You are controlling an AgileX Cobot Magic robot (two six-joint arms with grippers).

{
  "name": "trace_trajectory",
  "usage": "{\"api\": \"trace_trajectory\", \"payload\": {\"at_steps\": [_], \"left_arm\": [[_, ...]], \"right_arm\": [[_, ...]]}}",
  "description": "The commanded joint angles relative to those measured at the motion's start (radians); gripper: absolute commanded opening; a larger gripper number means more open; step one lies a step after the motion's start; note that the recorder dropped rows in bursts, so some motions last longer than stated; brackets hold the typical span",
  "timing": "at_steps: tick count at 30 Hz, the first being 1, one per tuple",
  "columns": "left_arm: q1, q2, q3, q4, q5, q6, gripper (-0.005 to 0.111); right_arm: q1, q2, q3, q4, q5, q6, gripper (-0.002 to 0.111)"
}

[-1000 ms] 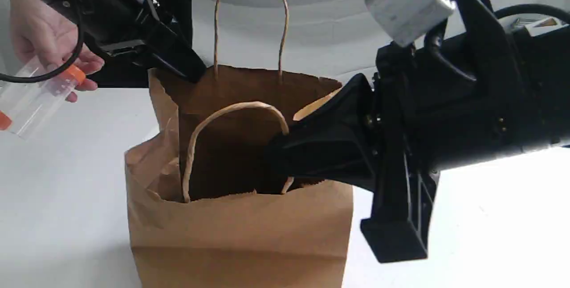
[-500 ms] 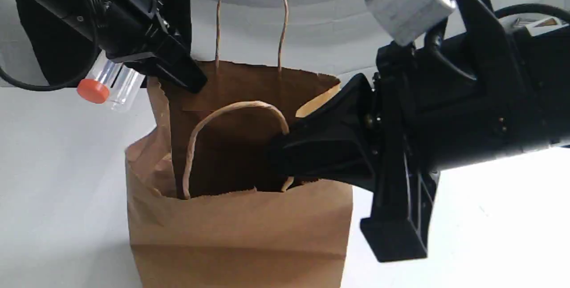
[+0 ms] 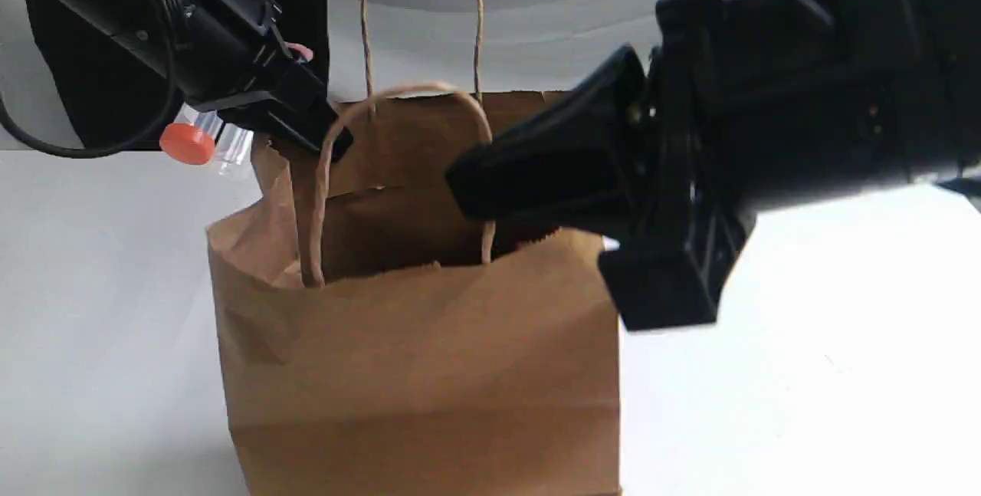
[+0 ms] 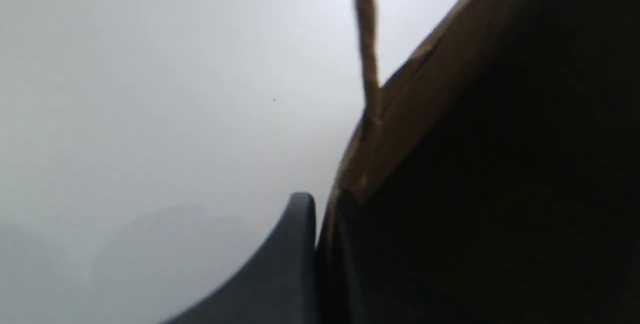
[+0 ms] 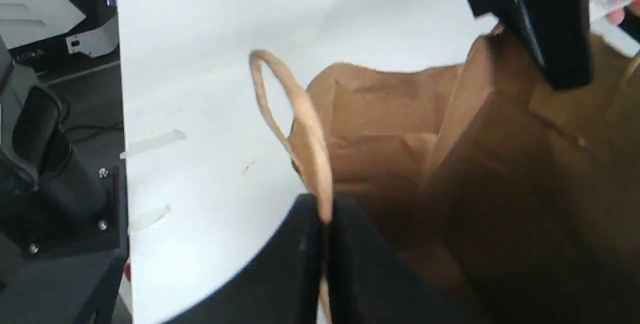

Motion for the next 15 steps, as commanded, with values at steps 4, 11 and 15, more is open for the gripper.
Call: {"api": "trace_trajectory", "payload": {"at_steps": [4, 11, 15], "left_arm": [[-0.005, 0.077, -0.003, 0.013, 0.001, -0.035, 0.0], [0.002, 0.111, -0.003, 0.019, 0.001, -0.035, 0.0], [0.039, 0.128, -0.001, 0.017, 0.001, -0.04, 0.0]], "right_arm": [[0.001, -0.003, -0.149, -0.166, -0.006, 0.146, 0.0], [0.001, 0.041, -0.264, -0.198, 0.042, 0.185, 0.0], [0.001, 0.119, -0.33, -0.198, 0.084, 0.203, 0.0]]}}
